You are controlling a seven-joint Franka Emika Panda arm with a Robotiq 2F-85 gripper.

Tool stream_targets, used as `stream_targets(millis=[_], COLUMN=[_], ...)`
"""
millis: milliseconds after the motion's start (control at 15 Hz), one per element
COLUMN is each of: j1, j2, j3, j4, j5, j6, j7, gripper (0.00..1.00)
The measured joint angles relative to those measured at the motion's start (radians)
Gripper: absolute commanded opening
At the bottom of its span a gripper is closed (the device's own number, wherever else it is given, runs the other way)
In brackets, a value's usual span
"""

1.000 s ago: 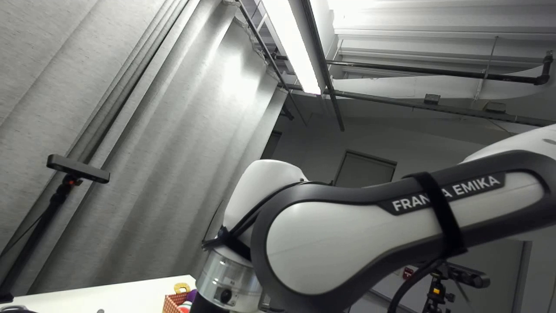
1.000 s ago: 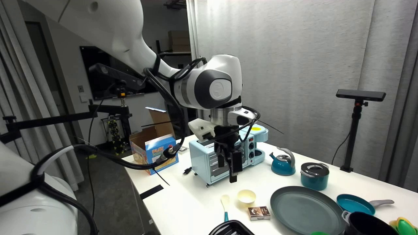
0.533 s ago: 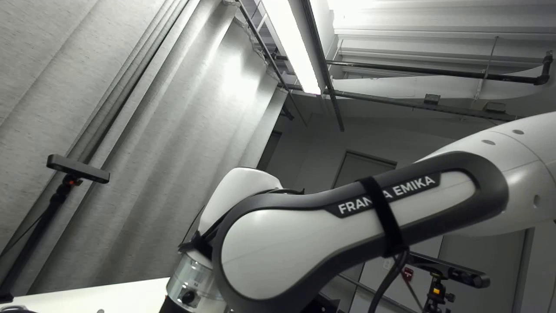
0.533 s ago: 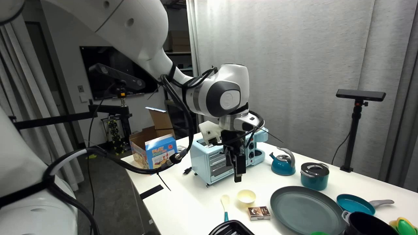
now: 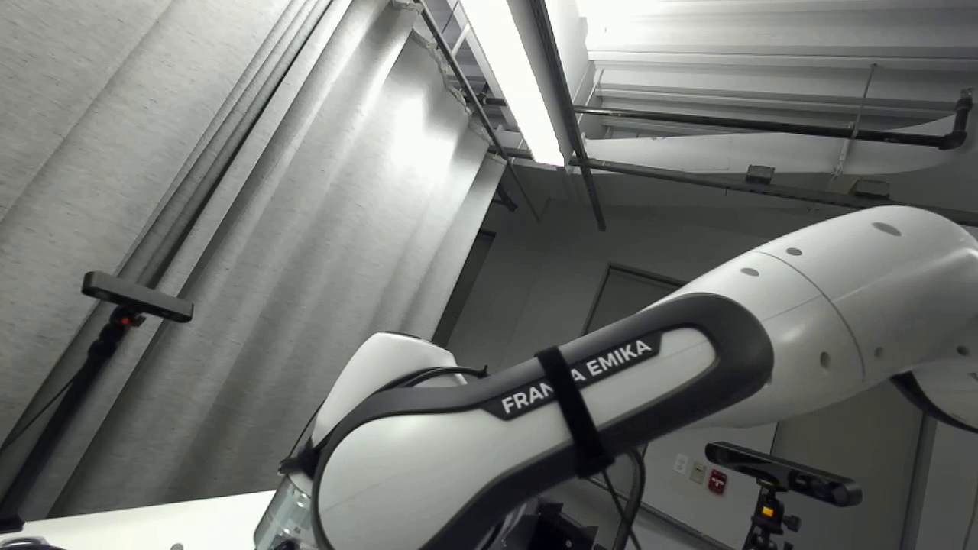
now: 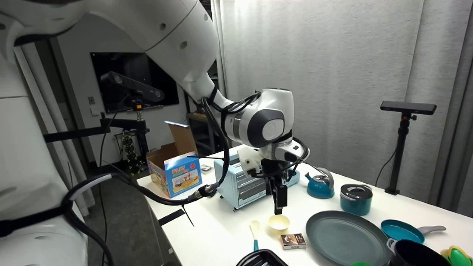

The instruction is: Put the box inside the small bowl

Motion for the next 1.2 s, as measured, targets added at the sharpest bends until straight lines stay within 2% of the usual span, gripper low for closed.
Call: stream_targets(millis=[533, 1200], j1=[0.003, 0.043], j2=[0.11, 0.202], j3=[-0.03, -0.069], j4=[0.045, 0.062], j5=[0.0, 0.0], j6=[0.073, 0.148], j7=[0.003, 0.016], gripper=[1.0, 1.0])
